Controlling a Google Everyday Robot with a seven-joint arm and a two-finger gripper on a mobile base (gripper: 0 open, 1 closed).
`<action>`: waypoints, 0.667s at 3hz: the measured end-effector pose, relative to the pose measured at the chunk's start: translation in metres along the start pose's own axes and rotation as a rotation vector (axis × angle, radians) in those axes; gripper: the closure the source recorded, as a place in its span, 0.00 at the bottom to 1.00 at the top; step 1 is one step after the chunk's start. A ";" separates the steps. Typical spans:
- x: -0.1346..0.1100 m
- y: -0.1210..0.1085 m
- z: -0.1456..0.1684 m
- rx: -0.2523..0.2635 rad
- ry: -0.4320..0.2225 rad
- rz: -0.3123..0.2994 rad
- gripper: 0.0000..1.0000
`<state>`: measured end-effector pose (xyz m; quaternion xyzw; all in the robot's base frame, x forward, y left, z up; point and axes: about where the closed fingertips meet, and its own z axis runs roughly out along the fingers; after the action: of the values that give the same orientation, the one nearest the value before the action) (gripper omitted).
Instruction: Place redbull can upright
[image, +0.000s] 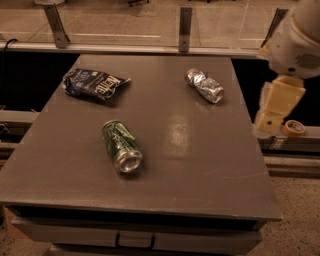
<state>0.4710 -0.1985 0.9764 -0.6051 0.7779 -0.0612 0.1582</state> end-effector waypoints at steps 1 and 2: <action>-0.037 -0.037 0.023 0.038 0.015 -0.014 0.00; -0.069 -0.076 0.047 0.073 0.028 0.006 0.00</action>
Offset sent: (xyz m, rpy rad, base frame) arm 0.1637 0.0788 -0.0186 -0.0568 -0.0905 -0.0645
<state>0.5709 -0.1479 0.9657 -0.5958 0.7789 -0.0976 0.1697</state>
